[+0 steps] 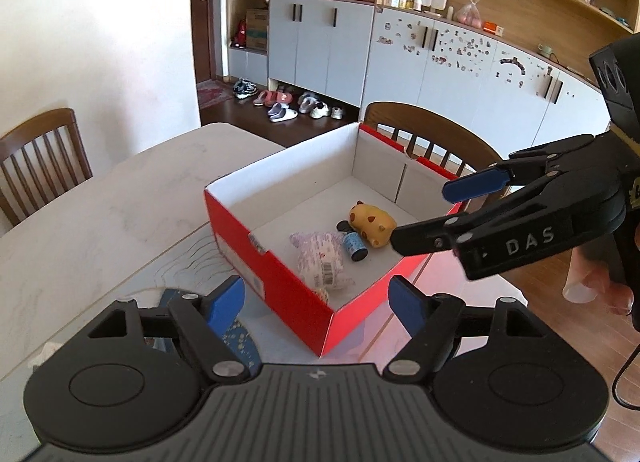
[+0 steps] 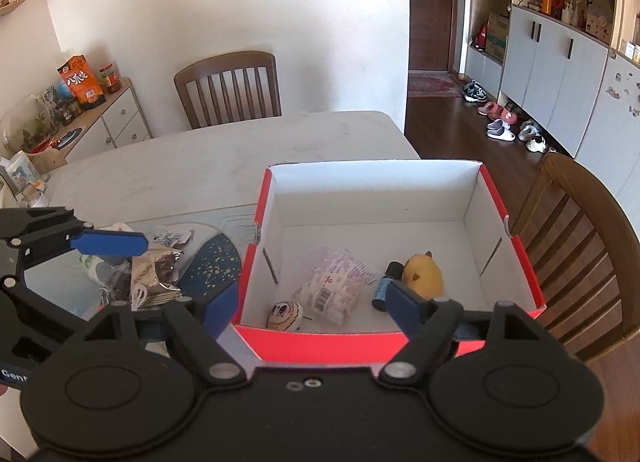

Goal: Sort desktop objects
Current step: 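Withdraw both tools from the shoebox back toward the pile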

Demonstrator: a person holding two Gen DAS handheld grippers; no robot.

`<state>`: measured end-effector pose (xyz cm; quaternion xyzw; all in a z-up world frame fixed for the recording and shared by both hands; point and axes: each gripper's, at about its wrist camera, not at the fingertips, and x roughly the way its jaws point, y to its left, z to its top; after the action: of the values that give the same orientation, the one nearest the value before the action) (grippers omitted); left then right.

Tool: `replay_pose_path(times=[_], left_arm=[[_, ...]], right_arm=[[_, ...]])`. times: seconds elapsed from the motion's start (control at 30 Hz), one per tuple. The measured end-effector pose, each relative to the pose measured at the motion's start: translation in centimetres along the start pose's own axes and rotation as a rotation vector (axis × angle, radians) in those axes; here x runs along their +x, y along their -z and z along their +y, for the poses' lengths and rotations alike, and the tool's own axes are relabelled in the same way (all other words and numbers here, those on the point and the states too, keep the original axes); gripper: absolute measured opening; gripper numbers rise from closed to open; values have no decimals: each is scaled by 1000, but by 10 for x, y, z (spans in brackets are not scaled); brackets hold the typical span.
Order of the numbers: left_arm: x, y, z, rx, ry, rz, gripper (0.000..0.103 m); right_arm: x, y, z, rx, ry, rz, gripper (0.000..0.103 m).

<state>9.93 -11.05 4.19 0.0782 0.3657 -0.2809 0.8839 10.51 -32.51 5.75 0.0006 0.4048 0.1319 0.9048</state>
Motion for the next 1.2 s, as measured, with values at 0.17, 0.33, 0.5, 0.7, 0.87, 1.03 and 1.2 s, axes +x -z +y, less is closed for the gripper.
replay_pose_path(times=[0.17, 0.33, 0.5, 0.7, 0.87, 1.03, 1.2], left_arm=[[-12, 14, 4, -24, -26, -14, 86], [-20, 27, 9, -48, -46, -12, 90], [-30, 43, 14, -60, -78, -15, 98], [-41, 65, 24, -87, -122, -8, 98], [-53, 85, 33, -105, -191, -15, 98], [-62, 99, 47, -135, -224, -12, 98], [-66, 112, 61, -173, -251, -8, 98]], right_arm=[[-2, 6, 9, -10, 13, -7, 86], [-2, 11, 17, -3, 9, -12, 90], [1, 17, 30, -12, -2, 3, 90], [6, 23, 48, -27, -18, 16, 90], [10, 26, 62, -39, -29, 20, 90], [13, 23, 74, -54, -43, 20, 90], [17, 21, 86, -70, -60, 23, 91]])
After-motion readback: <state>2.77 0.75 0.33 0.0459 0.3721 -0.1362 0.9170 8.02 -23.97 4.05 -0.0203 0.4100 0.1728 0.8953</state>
